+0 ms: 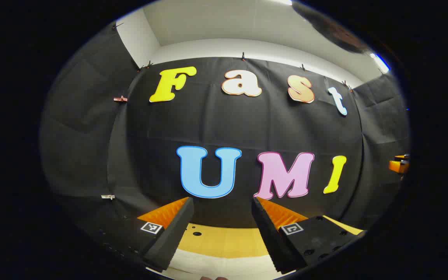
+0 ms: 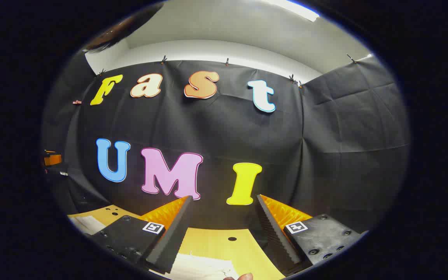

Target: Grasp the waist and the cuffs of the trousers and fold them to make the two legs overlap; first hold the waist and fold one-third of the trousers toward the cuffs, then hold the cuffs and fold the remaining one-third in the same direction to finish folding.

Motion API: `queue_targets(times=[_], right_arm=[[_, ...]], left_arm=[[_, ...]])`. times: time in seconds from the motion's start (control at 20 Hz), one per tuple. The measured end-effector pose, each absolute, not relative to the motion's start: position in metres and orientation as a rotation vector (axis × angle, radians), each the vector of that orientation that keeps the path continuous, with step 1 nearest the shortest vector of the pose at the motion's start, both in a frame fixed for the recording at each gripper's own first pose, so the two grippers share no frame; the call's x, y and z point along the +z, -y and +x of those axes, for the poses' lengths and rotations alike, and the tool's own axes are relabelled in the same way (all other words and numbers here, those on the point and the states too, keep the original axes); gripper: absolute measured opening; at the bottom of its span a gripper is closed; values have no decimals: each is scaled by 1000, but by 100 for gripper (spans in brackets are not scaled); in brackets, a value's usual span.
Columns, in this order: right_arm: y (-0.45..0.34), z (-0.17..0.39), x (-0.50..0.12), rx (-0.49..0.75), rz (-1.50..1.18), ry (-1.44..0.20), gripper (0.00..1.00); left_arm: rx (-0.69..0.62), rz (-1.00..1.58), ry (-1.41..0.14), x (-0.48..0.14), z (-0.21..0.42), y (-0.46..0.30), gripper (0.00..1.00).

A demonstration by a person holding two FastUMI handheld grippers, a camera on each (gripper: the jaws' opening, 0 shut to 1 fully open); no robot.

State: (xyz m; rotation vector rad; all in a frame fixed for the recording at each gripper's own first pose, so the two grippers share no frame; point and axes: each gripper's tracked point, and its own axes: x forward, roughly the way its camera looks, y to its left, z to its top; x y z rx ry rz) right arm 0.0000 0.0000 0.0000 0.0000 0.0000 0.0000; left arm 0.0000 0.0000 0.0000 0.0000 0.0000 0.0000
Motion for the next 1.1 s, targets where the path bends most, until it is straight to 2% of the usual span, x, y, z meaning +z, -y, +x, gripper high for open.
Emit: queue_targets(times=[0.05, 0.75, 1.1], right_arm=[[-8, -4, -4, 0, -19, -6, 99], [-64, -16, -30, 30, -148, -61, 97], [-67, -30, -50, 40, -264, -112, 97]], left_arm=[[-10, 16, -10, -9, 0, -3, 95], [-73, 59, -64, -58, -9, -30, 95], [-221, 246, -141, -99, -27, -40, 95]])
